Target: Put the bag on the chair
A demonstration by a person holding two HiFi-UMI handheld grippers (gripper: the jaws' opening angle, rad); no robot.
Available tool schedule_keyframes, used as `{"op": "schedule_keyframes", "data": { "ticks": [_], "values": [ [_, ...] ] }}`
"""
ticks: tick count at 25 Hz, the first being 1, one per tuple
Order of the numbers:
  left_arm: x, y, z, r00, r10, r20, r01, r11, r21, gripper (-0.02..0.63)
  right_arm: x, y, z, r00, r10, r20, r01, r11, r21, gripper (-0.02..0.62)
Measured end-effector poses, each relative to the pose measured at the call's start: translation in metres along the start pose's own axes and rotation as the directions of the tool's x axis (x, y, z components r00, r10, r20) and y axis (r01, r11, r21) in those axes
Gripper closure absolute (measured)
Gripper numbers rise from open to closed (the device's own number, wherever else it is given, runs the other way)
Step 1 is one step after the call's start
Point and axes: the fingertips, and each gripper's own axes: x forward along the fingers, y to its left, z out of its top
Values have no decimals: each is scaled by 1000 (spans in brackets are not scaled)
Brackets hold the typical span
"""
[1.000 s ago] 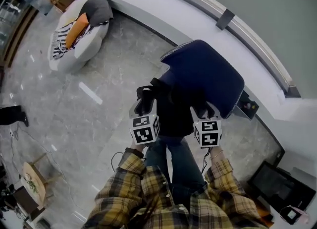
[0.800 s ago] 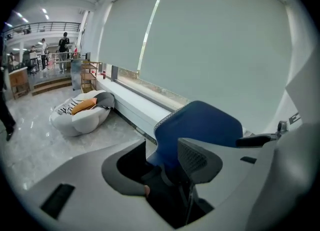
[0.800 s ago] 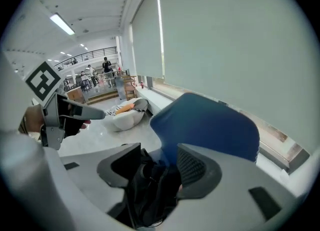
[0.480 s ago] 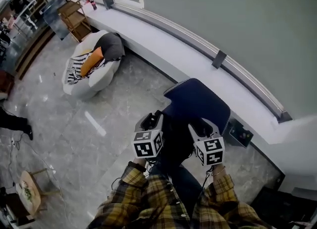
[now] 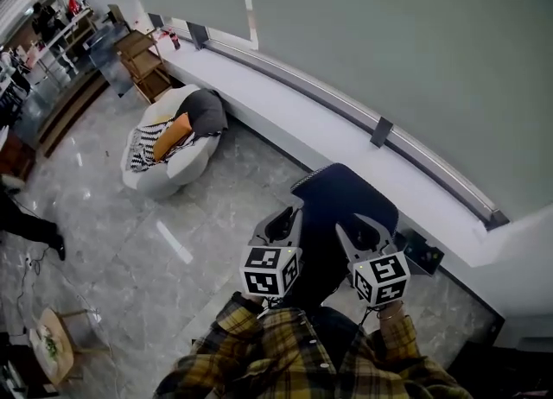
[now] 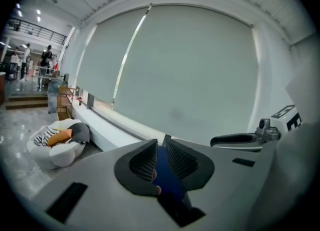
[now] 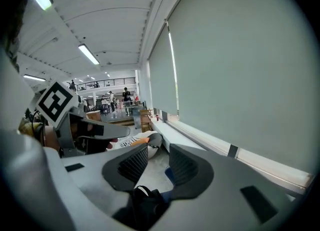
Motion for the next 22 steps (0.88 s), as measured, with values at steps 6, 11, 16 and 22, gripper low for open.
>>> {"op": "schedule_keyframes", "data": {
  "ticks": [6,11,16,22],
  "values": [
    [-12,-41,36,993,-84,79,74,989,125,569,-22,-1,37,993,-18,114,20,1000,-15,496],
    [-18,-67,45,983,-142,117,121,978,172,581,-38,-1,48,982,-55,182,70,994,-80,559],
    [-20,-83,39,982,-144,125,106,956,273,587,-49,-5,41,982,-68,177,78,996,-53,578],
    [-24,-90,42,976,-155,151,108,953,284,587,-57,-11,37,981,-64,185,71,997,-35,578]
  ]
}}
